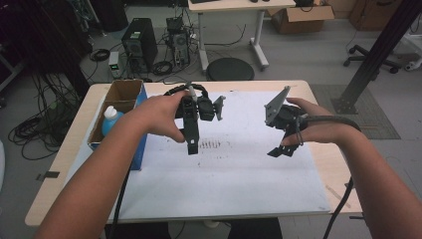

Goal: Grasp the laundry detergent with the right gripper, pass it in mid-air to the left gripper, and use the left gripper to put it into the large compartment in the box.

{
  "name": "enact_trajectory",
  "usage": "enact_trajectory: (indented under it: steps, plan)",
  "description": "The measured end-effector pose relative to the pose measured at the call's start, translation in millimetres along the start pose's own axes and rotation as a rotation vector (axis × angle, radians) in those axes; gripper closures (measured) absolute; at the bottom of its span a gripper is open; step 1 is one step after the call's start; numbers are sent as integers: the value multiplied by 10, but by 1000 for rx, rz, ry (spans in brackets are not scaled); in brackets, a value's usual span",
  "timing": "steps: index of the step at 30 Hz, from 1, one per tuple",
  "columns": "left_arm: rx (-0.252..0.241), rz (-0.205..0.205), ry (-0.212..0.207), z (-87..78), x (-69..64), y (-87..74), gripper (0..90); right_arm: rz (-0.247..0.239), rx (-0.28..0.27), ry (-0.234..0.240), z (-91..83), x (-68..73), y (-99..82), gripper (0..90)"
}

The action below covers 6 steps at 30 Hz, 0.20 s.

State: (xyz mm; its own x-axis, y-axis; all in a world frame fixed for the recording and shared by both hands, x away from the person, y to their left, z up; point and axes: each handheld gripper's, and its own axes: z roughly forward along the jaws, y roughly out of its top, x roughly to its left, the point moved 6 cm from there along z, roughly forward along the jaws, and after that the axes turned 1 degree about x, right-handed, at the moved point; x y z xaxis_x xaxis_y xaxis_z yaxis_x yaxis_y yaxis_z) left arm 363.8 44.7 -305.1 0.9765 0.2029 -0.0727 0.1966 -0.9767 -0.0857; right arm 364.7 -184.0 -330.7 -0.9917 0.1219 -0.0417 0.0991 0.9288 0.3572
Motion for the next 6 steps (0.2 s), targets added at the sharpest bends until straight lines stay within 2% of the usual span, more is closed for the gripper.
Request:
enact_trajectory:
  steps: [6]
  plan:
    - [-2,-2,7,0,-4,-8,2,5,-8,-5,-9,-8,5,32]
